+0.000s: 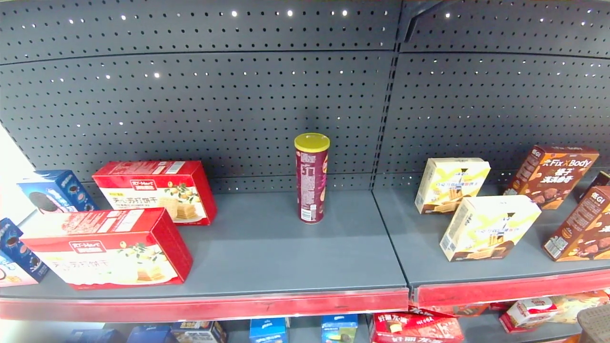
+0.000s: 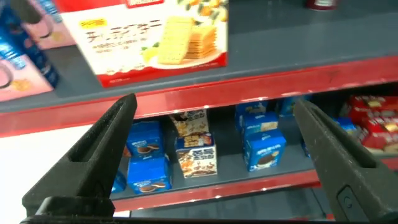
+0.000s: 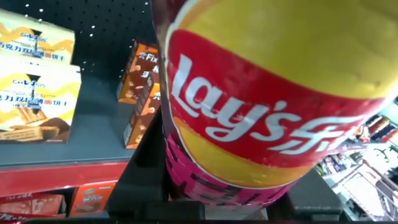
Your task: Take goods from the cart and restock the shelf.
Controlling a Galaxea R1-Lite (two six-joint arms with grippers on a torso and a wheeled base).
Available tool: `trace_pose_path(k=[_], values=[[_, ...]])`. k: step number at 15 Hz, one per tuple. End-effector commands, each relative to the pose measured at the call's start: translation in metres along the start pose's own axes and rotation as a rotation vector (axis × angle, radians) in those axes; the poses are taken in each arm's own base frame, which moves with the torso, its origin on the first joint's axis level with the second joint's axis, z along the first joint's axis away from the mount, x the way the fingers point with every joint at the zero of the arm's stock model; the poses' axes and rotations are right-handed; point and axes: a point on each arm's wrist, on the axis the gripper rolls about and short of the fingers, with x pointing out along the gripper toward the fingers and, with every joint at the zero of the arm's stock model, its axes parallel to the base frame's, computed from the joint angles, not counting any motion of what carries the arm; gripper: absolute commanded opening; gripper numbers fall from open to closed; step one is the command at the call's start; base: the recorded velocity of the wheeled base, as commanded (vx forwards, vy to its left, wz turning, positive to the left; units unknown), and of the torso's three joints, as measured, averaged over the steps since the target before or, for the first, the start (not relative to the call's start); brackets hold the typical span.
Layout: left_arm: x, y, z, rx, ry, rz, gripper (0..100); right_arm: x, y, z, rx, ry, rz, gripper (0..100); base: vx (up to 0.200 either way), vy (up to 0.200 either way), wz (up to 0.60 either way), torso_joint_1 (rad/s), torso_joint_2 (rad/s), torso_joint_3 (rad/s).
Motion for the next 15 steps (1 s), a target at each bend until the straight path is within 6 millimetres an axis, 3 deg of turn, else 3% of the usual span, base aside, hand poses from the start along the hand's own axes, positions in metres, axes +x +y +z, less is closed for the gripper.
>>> trace_pose_path(k=[1,4,5,6,9,11,14,15], values=[[0.018,0.004,0.058,0.004,0.048,-0.137,100,-0.001,-0.001,0.002,0.001,-0.010,-0.003,0,0.000,0.000,0.00,0.000,0.00,0.000],[0.065,0.009,0.149,0.016,0.001,-0.282,100,0.003,0.000,0.001,0.002,-0.001,0.016,0,0.000,0.000,0.00,0.000,0.00,0.000],[0.070,0.009,0.155,0.017,0.000,-0.299,100,0.003,0.001,0.000,0.002,0.002,0.019,0,0.000,0.000,0.00,0.000,0.00,0.000],[0.097,0.005,0.176,0.017,0.018,-0.421,100,0.003,0.002,-0.002,0.007,0.009,0.023,0,0.000,0.000,0.00,0.000,0.00,0.000],[0.143,-0.006,0.171,0.057,0.130,-0.509,100,0.003,0.001,0.000,0.010,0.002,0.022,0,0.000,0.000,0.00,0.000,0.00,0.000],[0.175,-0.018,0.172,0.110,0.115,-0.607,100,0.003,0.001,0.000,0.011,-0.001,0.022,0,0.000,0.000,0.00,0.000,0.00,0.000],[0.214,-0.031,0.166,0.100,0.177,-0.648,100,0.004,0.000,0.001,0.011,-0.002,0.022,0,0.000,0.000,0.00,0.000,0.00,0.000],[0.217,-0.031,0.166,0.099,0.184,-0.647,100,0.003,0.000,0.001,0.012,-0.004,0.021,0,0.000,0.000,0.00,0.000,0.00,0.000]])
